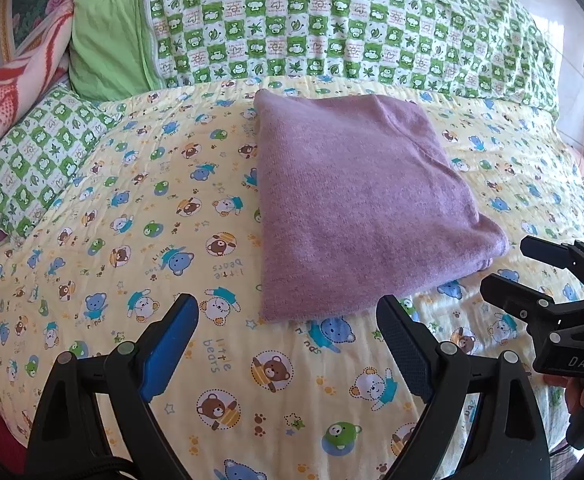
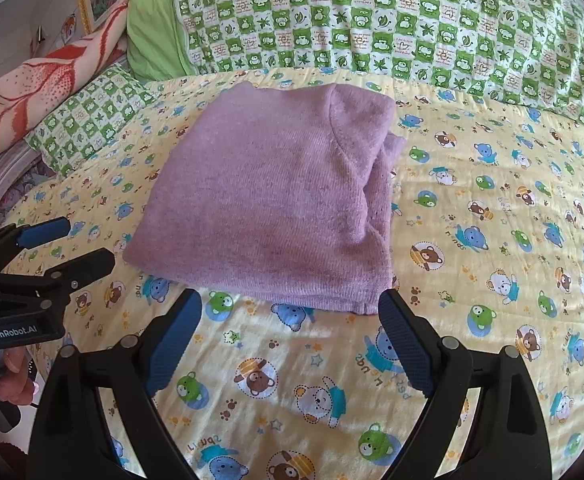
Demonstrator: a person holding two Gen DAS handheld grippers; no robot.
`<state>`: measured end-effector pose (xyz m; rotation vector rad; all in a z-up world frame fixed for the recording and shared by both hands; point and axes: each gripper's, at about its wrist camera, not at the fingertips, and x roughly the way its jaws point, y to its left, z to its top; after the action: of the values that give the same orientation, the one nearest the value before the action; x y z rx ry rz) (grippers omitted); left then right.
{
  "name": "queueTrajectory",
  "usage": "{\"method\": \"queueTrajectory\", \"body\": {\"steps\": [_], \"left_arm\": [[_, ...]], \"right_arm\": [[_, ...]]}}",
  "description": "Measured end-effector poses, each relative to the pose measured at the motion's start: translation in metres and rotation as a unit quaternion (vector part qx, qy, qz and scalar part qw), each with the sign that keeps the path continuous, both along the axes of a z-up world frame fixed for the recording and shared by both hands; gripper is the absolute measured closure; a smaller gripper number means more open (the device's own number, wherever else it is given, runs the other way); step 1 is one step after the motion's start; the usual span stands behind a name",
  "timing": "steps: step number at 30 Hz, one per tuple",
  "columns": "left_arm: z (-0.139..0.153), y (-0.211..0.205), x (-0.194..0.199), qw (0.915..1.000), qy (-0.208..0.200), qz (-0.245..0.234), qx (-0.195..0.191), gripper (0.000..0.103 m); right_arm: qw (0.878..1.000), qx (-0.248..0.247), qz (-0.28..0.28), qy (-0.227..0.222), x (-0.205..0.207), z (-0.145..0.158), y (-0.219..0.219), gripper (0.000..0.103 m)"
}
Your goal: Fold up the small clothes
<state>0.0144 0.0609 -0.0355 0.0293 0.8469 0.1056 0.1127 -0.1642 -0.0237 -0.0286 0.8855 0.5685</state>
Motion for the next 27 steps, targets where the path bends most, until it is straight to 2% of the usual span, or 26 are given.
{"method": "queueTrajectory", "body": {"steps": [27], "left_arm": [[-0.0033,0.0079,0.0045,0.9998,0.014,0.012,-0.009,0.008]], "right_arm": [[1.0,0.001,0.011,-0.002,0.007,0.0037,0.0068,0.012]]}}
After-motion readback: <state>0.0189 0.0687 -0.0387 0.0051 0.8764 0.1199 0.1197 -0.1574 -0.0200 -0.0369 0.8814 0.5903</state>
